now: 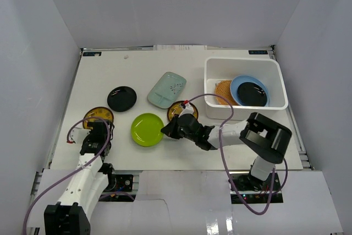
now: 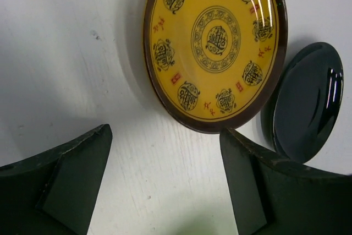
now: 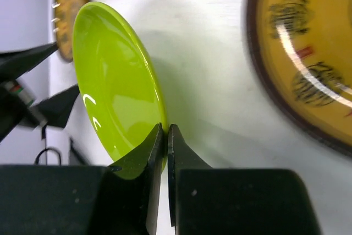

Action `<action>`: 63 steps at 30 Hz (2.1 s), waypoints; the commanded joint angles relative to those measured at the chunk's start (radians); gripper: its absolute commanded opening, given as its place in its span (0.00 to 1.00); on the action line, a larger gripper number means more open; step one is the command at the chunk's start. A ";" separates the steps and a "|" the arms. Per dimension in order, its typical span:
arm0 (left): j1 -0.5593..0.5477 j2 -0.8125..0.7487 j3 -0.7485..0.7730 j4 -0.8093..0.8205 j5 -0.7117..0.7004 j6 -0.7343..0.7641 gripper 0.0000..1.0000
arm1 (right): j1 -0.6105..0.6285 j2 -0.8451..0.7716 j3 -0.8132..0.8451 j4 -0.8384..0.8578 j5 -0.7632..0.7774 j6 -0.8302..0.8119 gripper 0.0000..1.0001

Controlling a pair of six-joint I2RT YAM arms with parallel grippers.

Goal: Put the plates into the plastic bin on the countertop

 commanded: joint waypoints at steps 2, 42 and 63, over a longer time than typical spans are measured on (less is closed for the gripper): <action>0.051 0.032 -0.013 0.065 -0.043 -0.032 0.84 | 0.026 -0.244 0.005 0.022 0.042 -0.185 0.08; 0.099 -0.044 0.304 0.152 0.331 0.411 0.00 | -1.087 -0.680 0.074 -0.586 -0.320 -0.555 0.92; -0.771 1.170 1.404 0.422 0.579 0.624 0.00 | -1.086 -0.775 0.662 -0.743 -0.406 -0.569 0.08</action>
